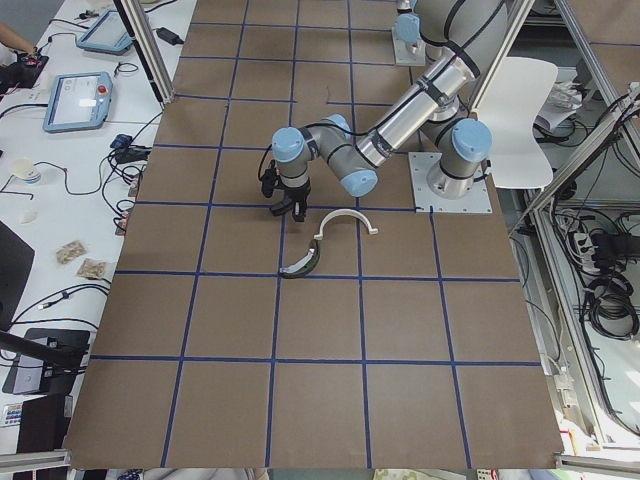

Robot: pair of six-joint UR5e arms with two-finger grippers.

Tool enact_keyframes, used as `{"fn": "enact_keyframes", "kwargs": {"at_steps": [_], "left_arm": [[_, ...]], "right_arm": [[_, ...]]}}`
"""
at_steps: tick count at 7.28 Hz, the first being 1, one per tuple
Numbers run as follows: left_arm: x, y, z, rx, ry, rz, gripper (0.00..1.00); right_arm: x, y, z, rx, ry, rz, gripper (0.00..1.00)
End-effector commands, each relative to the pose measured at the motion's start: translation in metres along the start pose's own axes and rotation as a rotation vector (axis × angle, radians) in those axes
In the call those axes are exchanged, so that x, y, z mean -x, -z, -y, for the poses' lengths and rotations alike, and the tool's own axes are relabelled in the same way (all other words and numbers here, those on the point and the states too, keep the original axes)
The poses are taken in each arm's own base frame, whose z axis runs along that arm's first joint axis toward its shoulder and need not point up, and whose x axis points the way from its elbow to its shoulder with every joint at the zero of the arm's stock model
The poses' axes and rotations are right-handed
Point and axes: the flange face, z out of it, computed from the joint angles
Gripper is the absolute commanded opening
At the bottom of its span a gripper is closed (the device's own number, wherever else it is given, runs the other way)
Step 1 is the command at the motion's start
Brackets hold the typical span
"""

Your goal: Place bearing gear from tray to pile

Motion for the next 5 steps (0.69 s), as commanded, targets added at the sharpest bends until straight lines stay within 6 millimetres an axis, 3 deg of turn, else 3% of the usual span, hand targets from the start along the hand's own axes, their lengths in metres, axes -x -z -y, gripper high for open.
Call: {"fn": "enact_keyframes", "kwargs": {"at_steps": [1, 2, 3, 4, 5], "left_arm": [[-0.001, -0.004, 0.0, 0.003, 0.004, -0.007, 0.92], [-0.004, -0.001, 0.0, 0.002, -0.003, 0.0, 1.0], [-0.006, 0.007, -0.001, -0.006, -0.009, 0.011, 1.0], [-0.012, 0.028, -0.002, -0.021, -0.017, 0.025, 1.0], [-0.024, 0.047, -0.004, -0.016, -0.009, 0.012, 1.0]], "right_arm": [[0.064, -0.041, 0.104, -0.016, -0.131, 0.027, 0.0], [0.095, -0.061, 0.142, 0.007, -0.205, 0.025, 0.0], [0.125, -0.082, 0.179, 0.006, -0.242, -0.01, 0.0], [0.157, -0.116, 0.207, -0.01, -0.303, -0.045, 0.0], [0.195, -0.155, 0.222, -0.029, -0.415, -0.068, 0.0]]}}
